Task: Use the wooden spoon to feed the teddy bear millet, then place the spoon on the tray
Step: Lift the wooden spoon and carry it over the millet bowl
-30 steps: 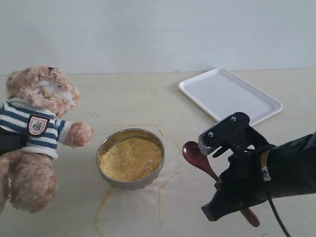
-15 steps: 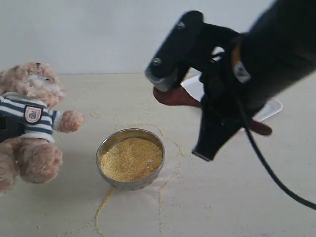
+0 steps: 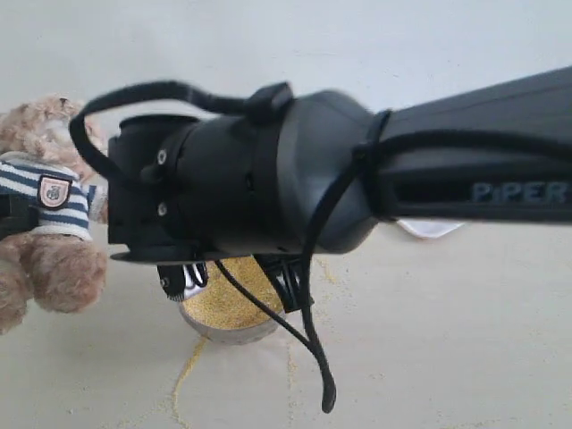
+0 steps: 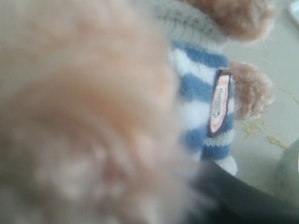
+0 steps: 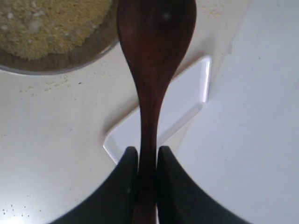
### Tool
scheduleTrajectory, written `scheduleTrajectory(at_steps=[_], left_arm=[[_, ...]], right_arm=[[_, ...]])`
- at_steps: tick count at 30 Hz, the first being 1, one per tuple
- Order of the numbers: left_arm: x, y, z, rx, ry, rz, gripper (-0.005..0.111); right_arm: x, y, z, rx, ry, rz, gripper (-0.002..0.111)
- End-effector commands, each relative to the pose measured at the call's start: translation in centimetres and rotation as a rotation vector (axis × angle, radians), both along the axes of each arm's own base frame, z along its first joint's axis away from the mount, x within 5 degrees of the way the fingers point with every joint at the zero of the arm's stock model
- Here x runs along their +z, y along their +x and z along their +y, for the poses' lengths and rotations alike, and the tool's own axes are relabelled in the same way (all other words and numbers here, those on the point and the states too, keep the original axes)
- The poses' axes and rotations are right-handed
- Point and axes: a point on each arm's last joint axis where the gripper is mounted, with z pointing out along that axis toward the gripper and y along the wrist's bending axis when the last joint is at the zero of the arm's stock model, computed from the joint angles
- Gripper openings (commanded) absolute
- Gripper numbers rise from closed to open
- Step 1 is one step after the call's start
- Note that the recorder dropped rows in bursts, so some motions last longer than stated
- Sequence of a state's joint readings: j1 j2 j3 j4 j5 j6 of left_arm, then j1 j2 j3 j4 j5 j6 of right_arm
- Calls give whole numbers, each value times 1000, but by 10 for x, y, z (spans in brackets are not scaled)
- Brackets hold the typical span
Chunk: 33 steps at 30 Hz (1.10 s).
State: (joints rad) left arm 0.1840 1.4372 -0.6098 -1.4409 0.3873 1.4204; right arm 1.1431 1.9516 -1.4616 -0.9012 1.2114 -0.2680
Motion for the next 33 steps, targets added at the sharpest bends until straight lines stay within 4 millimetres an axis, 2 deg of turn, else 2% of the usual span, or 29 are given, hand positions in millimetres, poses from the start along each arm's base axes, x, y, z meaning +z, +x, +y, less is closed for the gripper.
scheduleTrajectory(at_steps=[1,3,8,13,16,19,25,33], left_arm=[[1,3,7,96,26,-1,5],[1,4,8,107,36,-1,5],[1,4,9,124,37,-2,5],[2,4,9,146,10,-4,5],[2,4,9,146,10,-4,5],[2,4,9,146,10,-4,5],[2,4,8,133,-3,-4,5],[2,4,8,133,-3,-4,5]], right_arm=[[-8,1,5,17,-14,0,0],[-9,0,8,35,7,16,0],[-14,-1,6,81,-92,56,0],[-16,-3,14,158,-51,85,0],[-19,-3,12,162,-84,101,0],[-27,-2,11,148,-142,114,0],[-40,-6,13,125,-132,168,0],[-35,-5,8,3,-46,160,0]])
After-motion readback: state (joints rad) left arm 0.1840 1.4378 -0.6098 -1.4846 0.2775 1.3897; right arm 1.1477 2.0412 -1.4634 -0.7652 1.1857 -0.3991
